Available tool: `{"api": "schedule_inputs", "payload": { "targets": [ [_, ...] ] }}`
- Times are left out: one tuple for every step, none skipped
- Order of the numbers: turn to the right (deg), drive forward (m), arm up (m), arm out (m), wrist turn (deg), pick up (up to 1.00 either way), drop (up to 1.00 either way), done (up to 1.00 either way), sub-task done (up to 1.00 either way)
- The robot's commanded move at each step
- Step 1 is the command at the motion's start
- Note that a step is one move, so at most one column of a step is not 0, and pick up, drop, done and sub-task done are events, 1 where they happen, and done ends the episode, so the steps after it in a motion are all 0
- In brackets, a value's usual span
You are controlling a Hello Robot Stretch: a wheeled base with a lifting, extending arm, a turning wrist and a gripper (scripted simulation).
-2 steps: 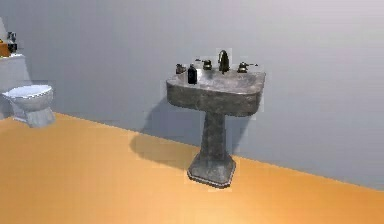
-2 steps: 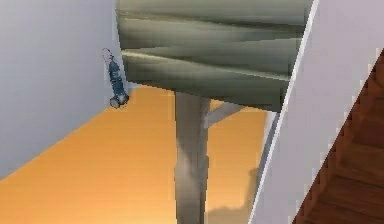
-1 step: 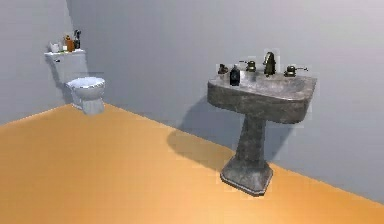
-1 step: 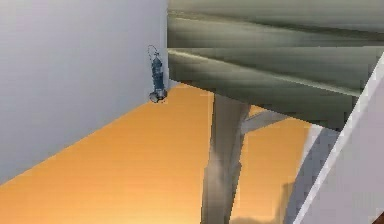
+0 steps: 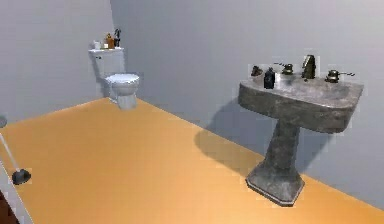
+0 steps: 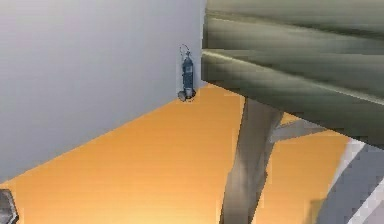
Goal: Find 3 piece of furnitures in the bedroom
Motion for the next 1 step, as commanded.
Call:
{"api": "schedule_inputs", "payload": {
  "targets": [
    [0.0, 0.30, 0.00, 0.00, 0.0, 0.00, 0.00, 0.00, 0.00]
  ]
}}
